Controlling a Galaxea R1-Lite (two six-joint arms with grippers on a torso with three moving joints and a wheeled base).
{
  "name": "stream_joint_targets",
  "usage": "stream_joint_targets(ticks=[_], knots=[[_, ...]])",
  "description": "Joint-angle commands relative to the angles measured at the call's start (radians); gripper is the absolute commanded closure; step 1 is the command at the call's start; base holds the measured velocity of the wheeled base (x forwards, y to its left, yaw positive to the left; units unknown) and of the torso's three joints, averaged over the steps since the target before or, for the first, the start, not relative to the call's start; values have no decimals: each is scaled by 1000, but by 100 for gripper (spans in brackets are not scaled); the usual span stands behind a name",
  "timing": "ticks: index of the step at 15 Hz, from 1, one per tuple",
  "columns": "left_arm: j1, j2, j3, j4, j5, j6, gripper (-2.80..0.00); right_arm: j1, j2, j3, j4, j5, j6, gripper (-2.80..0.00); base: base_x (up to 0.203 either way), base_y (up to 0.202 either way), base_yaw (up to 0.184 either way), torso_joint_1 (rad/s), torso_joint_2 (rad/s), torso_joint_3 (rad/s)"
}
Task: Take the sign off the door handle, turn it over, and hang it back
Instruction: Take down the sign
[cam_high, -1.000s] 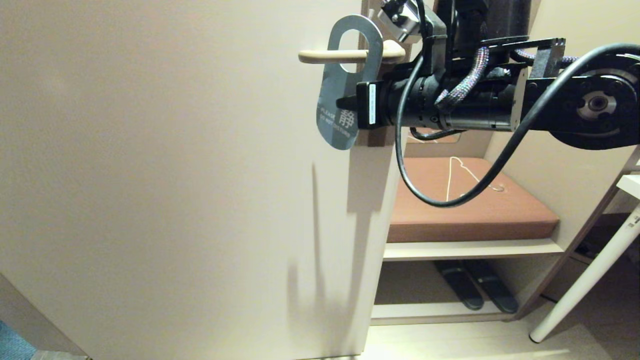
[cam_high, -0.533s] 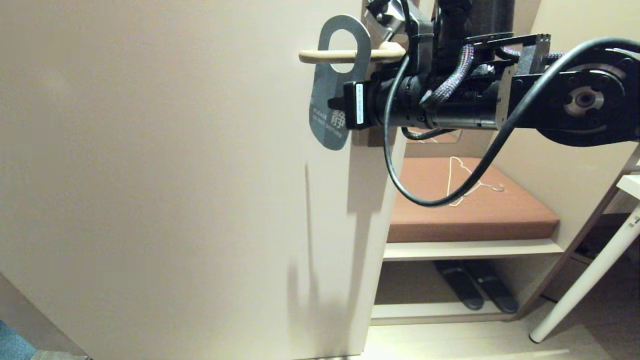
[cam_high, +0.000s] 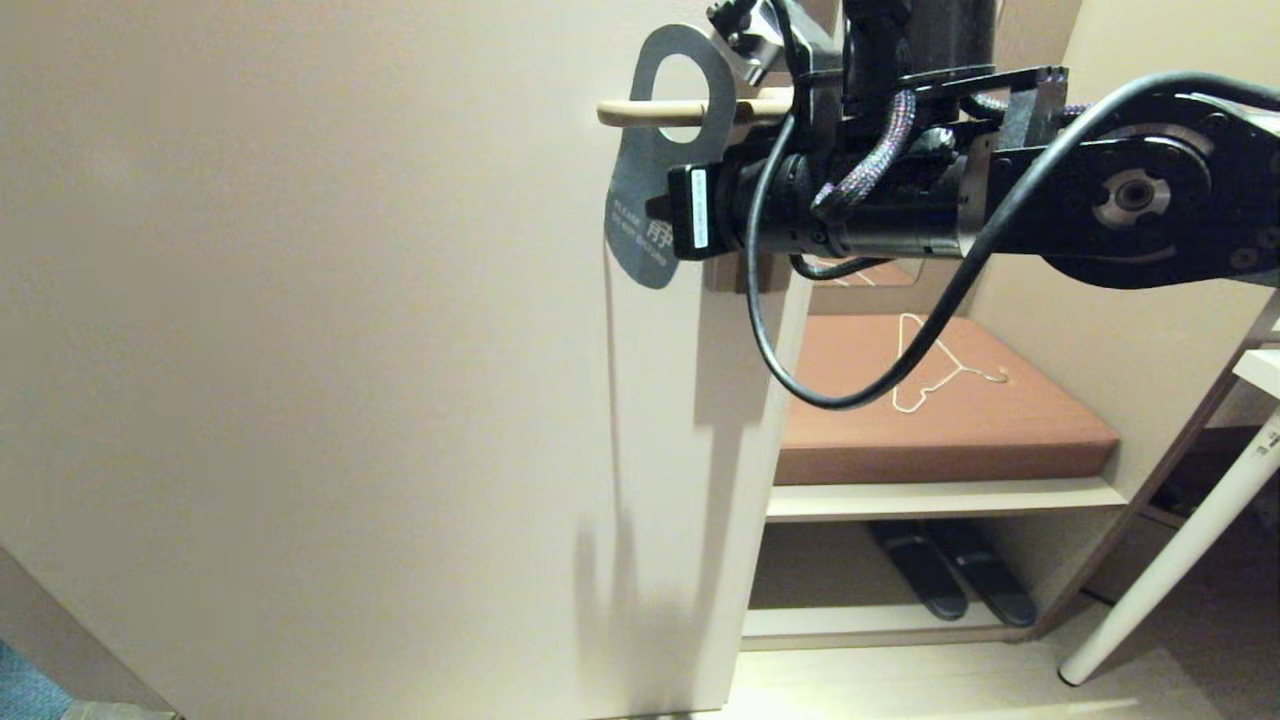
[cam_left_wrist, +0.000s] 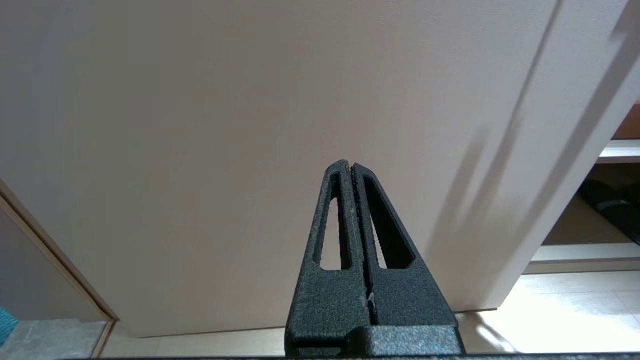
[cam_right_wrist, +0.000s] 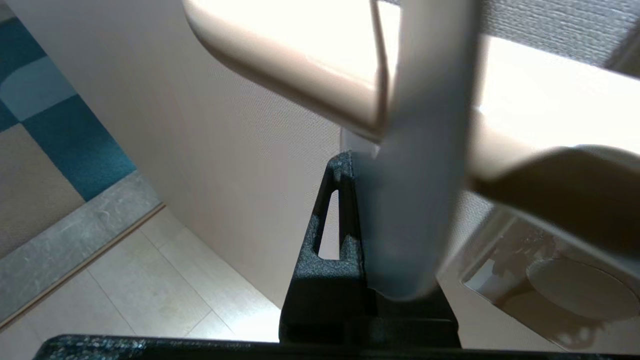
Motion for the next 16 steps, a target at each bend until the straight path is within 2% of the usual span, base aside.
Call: stream_joint_targets(ticks=[1, 16], knots=[[0, 1, 0, 0, 0, 0, 0, 5, 16, -14, 4, -5, 0, 0, 0, 0, 0, 0, 0, 0], [0, 1, 0, 0, 0, 0, 0, 36, 62, -66, 3, -26, 2, 0, 0, 0, 0, 0, 0, 0]])
